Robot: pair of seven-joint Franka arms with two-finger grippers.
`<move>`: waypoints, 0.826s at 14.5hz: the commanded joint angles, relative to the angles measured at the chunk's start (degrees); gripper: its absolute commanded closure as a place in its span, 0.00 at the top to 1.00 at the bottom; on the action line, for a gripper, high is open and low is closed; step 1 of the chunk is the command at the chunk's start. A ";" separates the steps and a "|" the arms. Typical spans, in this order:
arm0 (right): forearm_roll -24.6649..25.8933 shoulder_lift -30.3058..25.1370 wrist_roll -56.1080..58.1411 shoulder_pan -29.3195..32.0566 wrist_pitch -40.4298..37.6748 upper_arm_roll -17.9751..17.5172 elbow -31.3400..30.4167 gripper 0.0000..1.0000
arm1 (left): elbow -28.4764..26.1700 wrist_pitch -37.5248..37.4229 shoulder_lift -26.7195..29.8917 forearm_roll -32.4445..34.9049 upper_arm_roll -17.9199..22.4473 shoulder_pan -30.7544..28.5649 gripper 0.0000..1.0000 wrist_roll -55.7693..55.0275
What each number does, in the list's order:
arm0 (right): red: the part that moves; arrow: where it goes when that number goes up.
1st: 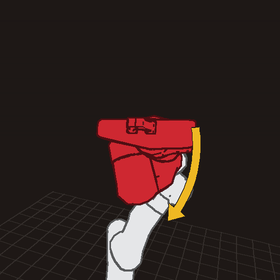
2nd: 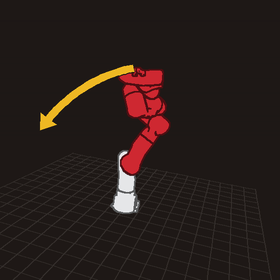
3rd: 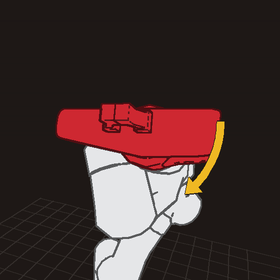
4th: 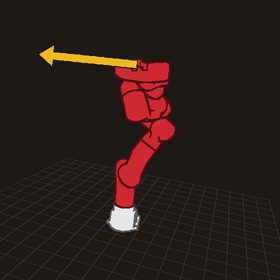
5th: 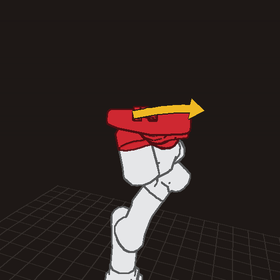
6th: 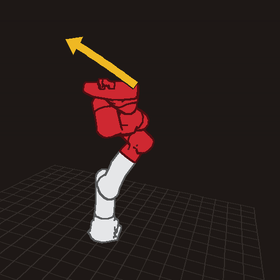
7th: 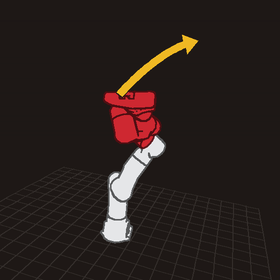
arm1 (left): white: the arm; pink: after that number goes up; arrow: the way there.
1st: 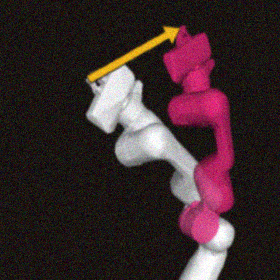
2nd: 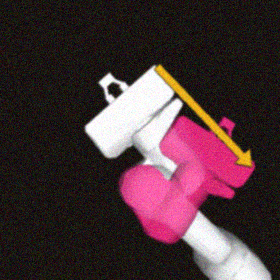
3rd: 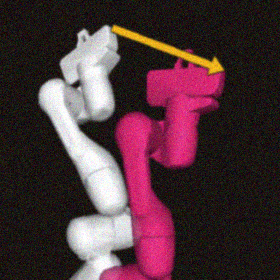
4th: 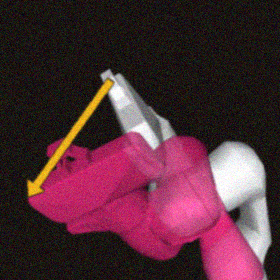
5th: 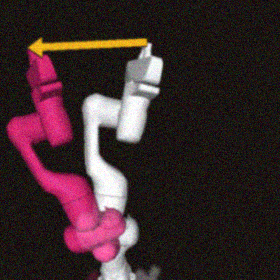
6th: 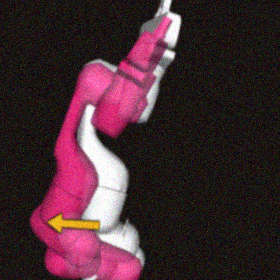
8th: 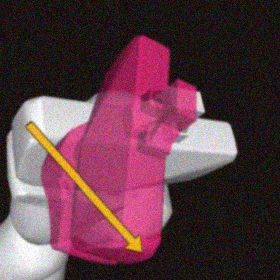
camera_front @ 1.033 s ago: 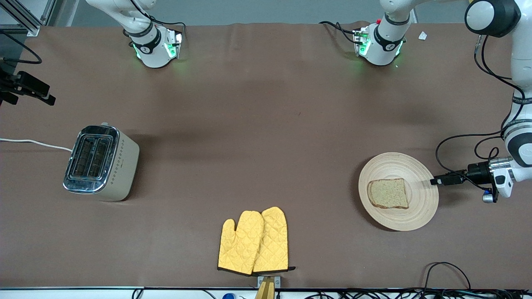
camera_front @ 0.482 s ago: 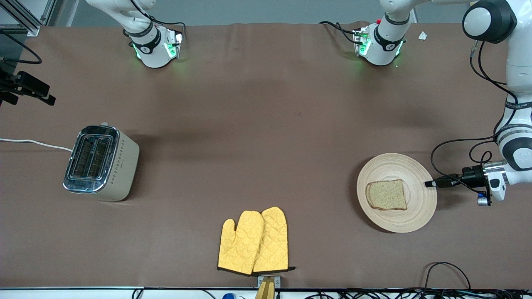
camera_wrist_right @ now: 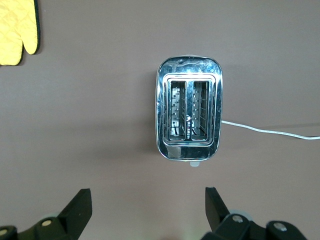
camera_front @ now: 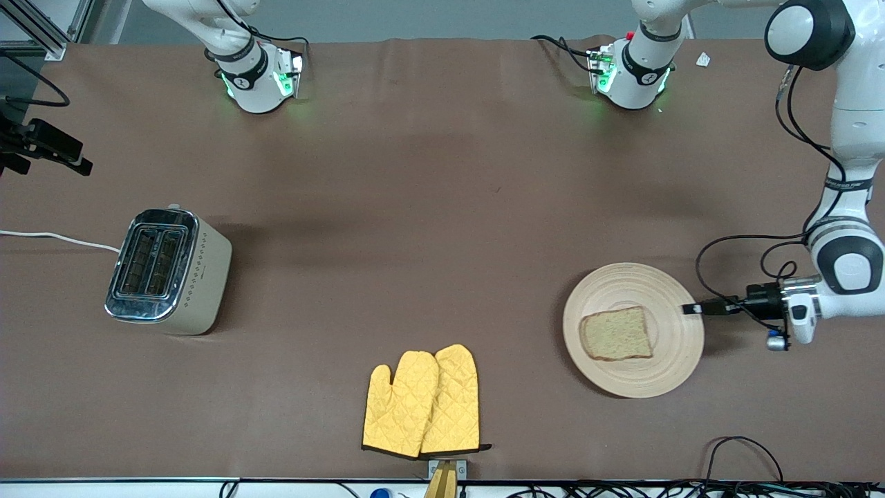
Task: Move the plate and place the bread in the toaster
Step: 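Grip the plate rim with the left gripper and slide it toward the toaster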
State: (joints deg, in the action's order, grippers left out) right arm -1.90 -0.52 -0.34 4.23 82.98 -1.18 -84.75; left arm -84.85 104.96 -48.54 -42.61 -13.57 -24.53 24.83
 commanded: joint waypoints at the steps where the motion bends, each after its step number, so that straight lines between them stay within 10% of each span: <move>1: -0.73 -0.27 0.43 0.52 0.43 -0.40 -0.42 1.00 | 0.13 -1.43 0.73 0.16 -7.93 0.62 0.00 -1.01; 12: -0.73 -0.18 0.34 0.60 0.43 -0.40 -0.42 1.00 | -3.92 13.58 0.47 -15.20 -12.00 23.36 0.00 -0.75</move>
State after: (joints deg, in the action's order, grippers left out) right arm -1.90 -0.51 -0.34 4.23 82.99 -1.20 -84.76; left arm -88.11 115.44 -48.71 -52.90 -25.23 -4.49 23.48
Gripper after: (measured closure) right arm 0.000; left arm 0.903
